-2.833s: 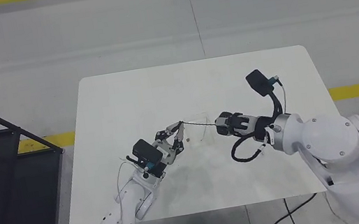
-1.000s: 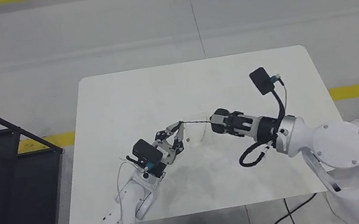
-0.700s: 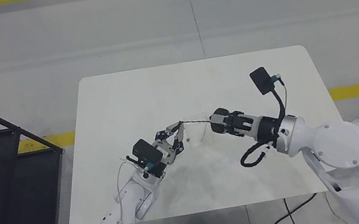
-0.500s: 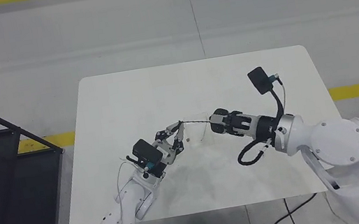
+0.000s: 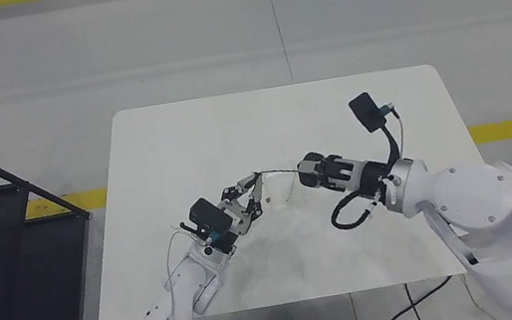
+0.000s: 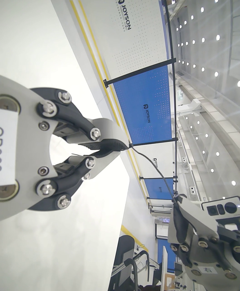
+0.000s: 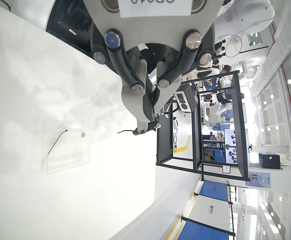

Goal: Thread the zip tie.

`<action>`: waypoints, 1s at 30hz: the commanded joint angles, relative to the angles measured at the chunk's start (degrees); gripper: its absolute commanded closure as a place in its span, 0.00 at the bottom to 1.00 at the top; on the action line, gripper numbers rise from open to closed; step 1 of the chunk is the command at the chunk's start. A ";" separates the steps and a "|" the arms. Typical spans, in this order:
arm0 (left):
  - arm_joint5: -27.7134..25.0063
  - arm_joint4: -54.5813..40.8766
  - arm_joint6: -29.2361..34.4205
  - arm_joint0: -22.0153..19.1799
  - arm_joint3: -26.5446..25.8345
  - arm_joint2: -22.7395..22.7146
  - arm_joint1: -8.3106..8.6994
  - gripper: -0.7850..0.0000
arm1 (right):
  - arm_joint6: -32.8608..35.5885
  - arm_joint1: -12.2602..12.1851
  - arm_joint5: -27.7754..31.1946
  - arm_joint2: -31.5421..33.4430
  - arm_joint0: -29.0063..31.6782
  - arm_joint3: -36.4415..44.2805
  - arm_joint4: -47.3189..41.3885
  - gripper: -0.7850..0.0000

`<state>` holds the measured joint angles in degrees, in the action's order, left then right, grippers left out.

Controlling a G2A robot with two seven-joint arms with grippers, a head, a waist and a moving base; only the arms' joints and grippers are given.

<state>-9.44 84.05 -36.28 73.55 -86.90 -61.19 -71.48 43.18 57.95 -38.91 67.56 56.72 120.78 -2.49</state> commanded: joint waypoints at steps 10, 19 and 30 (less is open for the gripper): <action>-0.30 0.11 -1.59 0.78 -0.45 -0.75 -0.14 1.00 | 0.36 0.16 -6.83 -2.98 -3.10 -0.92 2.65 1.00; -0.18 0.61 -1.88 0.83 -0.32 -0.78 -0.37 1.00 | 0.94 0.37 -10.48 -4.88 -5.55 -2.05 2.72 1.00; 1.10 2.90 -3.06 0.61 0.34 -0.20 -0.73 1.00 | -0.03 0.33 -8.17 -6.56 -5.94 -0.98 4.55 1.00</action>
<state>-8.29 86.83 -39.07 74.11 -86.61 -61.37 -72.19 43.53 58.27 -48.01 60.87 50.55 119.55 2.20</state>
